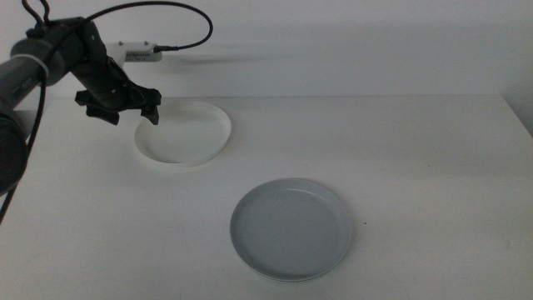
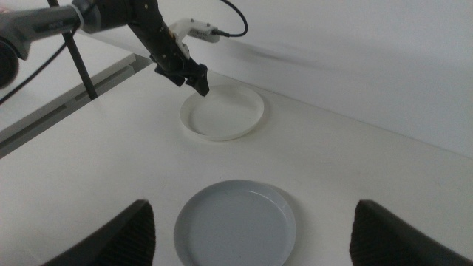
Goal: Stack the three bowls on top of each other.
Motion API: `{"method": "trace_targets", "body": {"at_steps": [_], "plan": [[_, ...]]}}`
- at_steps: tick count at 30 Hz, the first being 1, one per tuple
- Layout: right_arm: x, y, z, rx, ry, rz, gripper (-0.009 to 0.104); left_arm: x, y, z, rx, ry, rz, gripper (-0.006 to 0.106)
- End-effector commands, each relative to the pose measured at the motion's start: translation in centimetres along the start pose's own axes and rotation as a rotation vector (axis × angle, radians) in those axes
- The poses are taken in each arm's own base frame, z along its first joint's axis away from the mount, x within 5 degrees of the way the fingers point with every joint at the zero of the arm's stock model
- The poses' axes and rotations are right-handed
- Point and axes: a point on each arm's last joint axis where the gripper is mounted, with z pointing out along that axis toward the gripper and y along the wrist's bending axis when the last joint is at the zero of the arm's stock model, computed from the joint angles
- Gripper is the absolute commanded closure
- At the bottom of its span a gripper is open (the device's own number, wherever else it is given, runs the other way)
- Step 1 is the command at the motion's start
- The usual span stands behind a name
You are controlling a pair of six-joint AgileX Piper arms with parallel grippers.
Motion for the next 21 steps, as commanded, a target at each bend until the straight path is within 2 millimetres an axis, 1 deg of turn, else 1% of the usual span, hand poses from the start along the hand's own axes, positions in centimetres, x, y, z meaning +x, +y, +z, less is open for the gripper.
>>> {"method": "trace_targets", "body": {"at_steps": [1,6,9,11,13,14,17,20,21], "plan": [[-1.2,0.0,-0.4,0.005,-0.095,-0.007,0.013,-2.1,-0.2,-3.5,0.033,-0.135,-0.017,0.010],[-1.2,0.0,-0.4,0.005,-0.095,-0.007,0.013,-1.8,0.2,-1.8,0.047,-0.127,-0.024,0.010],[-1.2,0.0,-0.4,0.005,-0.095,-0.007,0.013,-1.7,0.3,-0.9,0.046,-0.137,-0.030,0.013],[-1.2,0.0,-0.4,0.005,-0.095,-0.007,0.013,-1.6,0.3,-0.5,0.050,-0.132,-0.026,0.019],[-1.2,0.0,-0.4,0.005,-0.095,-0.007,0.013,-1.5,0.3,-0.3,0.049,-0.127,-0.014,0.029],[-1.2,0.0,-0.4,0.005,-0.095,-0.007,0.013,-1.5,0.3,-0.3,0.049,-0.125,-0.009,0.036],[-1.2,0.0,-0.4,0.005,-0.095,-0.007,0.013,-1.4,0.3,-0.3,0.050,-0.119,-0.007,0.063],[-1.2,0.0,-0.4,0.005,-0.095,-0.007,0.013,-1.4,0.2,-0.5,0.052,-0.113,-0.006,0.096],[-1.2,0.0,-0.4,0.005,-0.095,-0.007,0.013,-1.4,0.2,-0.7,0.053,-0.110,-0.006,0.106]]}}
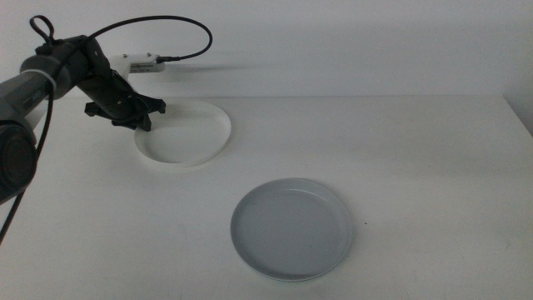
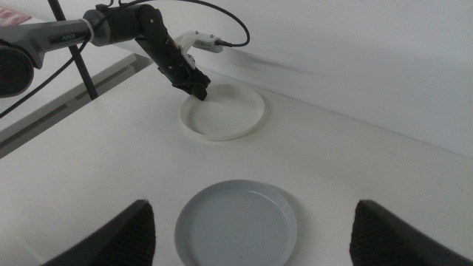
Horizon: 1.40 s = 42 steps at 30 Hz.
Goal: Stack the three bowls on top of each other.
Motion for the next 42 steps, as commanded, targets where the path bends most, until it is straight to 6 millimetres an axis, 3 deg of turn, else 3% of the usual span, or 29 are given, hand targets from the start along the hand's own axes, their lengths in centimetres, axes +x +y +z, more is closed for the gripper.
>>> {"method": "trace_targets", "body": {"at_steps": [1,6,13,18,23,28,34,38,42], "plan": [[-1.2,0.0,-0.4,0.005,-0.095,-0.007,0.013,-2.1,-0.7,-4.3,0.003,-0.097,0.012,0.106],[-1.2,0.0,-0.4,0.005,-0.095,-0.007,0.013,-2.9,-1.2,-7.9,0.002,-0.138,0.023,0.105],[-1.2,0.0,-0.4,0.005,-0.095,-0.007,0.013,-3.1,-3.1,-15.8,0.045,-0.154,0.038,0.105],[-1.2,0.0,-0.4,0.005,-0.095,-0.007,0.013,-1.1,-6.4,-19.7,0.116,-0.176,0.081,0.105],[-1.2,0.0,-0.4,0.005,-0.095,-0.007,0.013,2.7,-10.2,-22.2,0.178,-0.179,0.114,0.105],[-1.2,0.0,-0.4,0.005,-0.095,-0.007,0.013,6.6,-14.9,-22.1,0.228,-0.216,0.177,0.105],[-1.2,0.0,-0.4,0.005,-0.095,-0.007,0.013,10.6,-19.1,-19.1,0.276,-0.173,0.205,0.105],[-1.2,0.0,-0.4,0.005,-0.095,-0.007,0.013,12.2,-20.5,-17.6,0.289,-0.195,0.199,0.105],[-1.2,0.0,-0.4,0.005,-0.095,-0.007,0.013,13.1,-20.5,-16.6,0.298,-0.217,0.152,0.105]]}}
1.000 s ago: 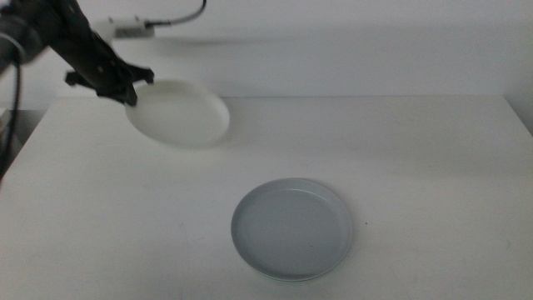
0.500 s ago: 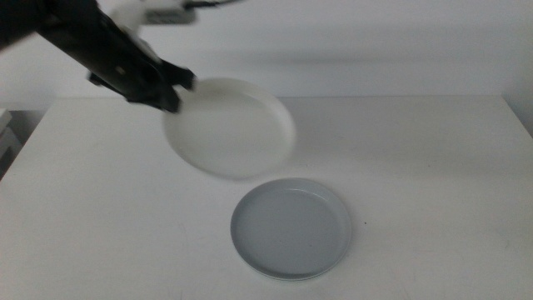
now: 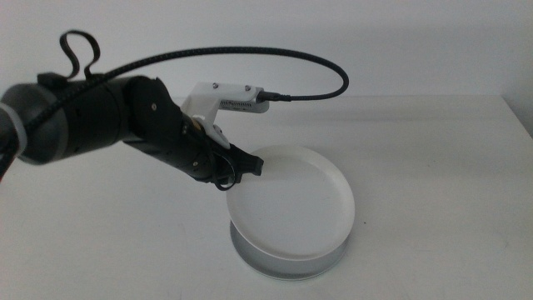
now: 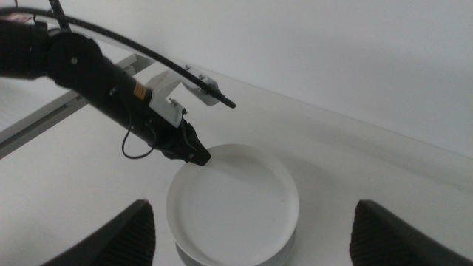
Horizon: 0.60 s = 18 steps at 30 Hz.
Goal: Stack the three bowls on top of each other.
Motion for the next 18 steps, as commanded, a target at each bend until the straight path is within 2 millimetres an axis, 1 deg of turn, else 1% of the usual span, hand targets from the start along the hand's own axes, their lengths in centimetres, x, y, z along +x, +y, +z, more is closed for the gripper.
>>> {"method": "trace_targets", "body": {"at_steps": [1,6,14,18], "plan": [[-1.2,0.0,-0.4,0.005,-0.095,-0.007,0.013,-1.5,-0.6,-1.9,0.022,-0.154,-0.060,0.105],[-1.2,0.0,-0.4,0.005,-0.095,-0.007,0.013,-1.1,-0.4,-1.4,0.020,-0.170,-0.086,0.105],[-1.2,0.0,-0.4,0.005,-0.095,-0.007,0.013,-0.2,-0.1,0.8,0.021,-0.079,-0.108,0.105],[-1.2,0.0,-0.4,0.005,-0.095,-0.007,0.013,0.0,-0.1,0.9,0.024,-0.060,-0.108,0.105]]}}
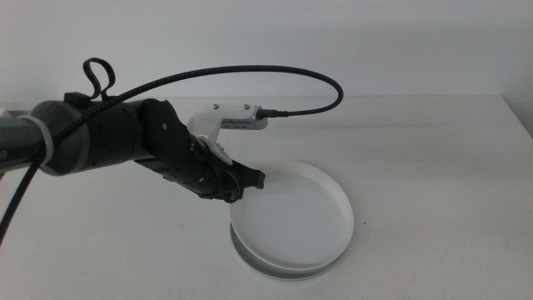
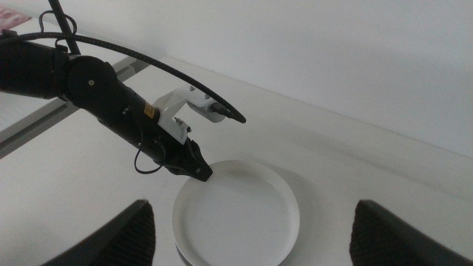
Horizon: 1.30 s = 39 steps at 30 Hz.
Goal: Stack the three bowls on top of each other.
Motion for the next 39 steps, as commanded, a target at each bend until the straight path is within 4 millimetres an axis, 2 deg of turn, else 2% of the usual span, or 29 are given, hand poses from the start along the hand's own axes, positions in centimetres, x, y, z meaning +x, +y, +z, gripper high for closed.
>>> {"method": "trace_targets", "body": {"at_steps": [1,3,6,8,11,13,16,21,26,29,34,39], "plan": [[-1.2,0.0,-0.4,0.005,-0.095,-0.007,0.013,-1.4,-0.8,-1.9,0.025,-0.097,-0.018,0.104],[-1.2,0.0,-0.4,0.005,-0.095,-0.007,0.013,-1.4,-0.8,-1.9,0.024,-0.096,0.000,0.100],[-1.2,0.0,-0.4,0.005,-0.095,-0.007,0.013,-1.2,-0.9,-1.9,0.028,-0.074,0.013,0.089],[-1.2,0.0,-0.4,0.005,-0.095,-0.007,0.013,-1.1,-0.9,-1.9,0.031,-0.059,0.041,0.074],[-1.2,0.0,-0.4,0.005,-0.095,-0.007,0.013,-1.5,-1.1,-2.5,0.040,-0.062,0.063,0.047],[-1.2,0.0,-0.4,0.005,-0.095,-0.007,0.013,-2.2,-1.4,-3.8,0.044,-0.095,0.080,0.031],[-1.2,0.0,-0.4,0.005,-0.095,-0.007,0.013,-3.4,-1.6,-6.7,0.050,-0.168,0.091,0.011],[-1.2,0.0,-0.4,0.005,-0.095,-0.007,0.013,-4.1,-1.1,-12.5,0.019,-0.290,0.128,0.010],[-1.2,0.0,-0.4,0.005,-0.095,-0.007,0.013,-3.2,0.5,-18.9,-0.057,-0.378,0.106,0.010],[-1.2,0.0,-0.4,0.005,-0.095,-0.007,0.013,-2.5,1.3,-22.0,-0.115,-0.438,0.085,0.010],[-1.2,0.0,-0.4,0.005,-0.095,-0.007,0.013,-1.0,1.8,-26.4,-0.192,-0.534,0.073,0.010],[-1.2,0.0,-0.4,0.005,-0.095,-0.007,0.013,-0.3,1.3,-28.8,-0.222,-0.631,0.101,0.010]]}}
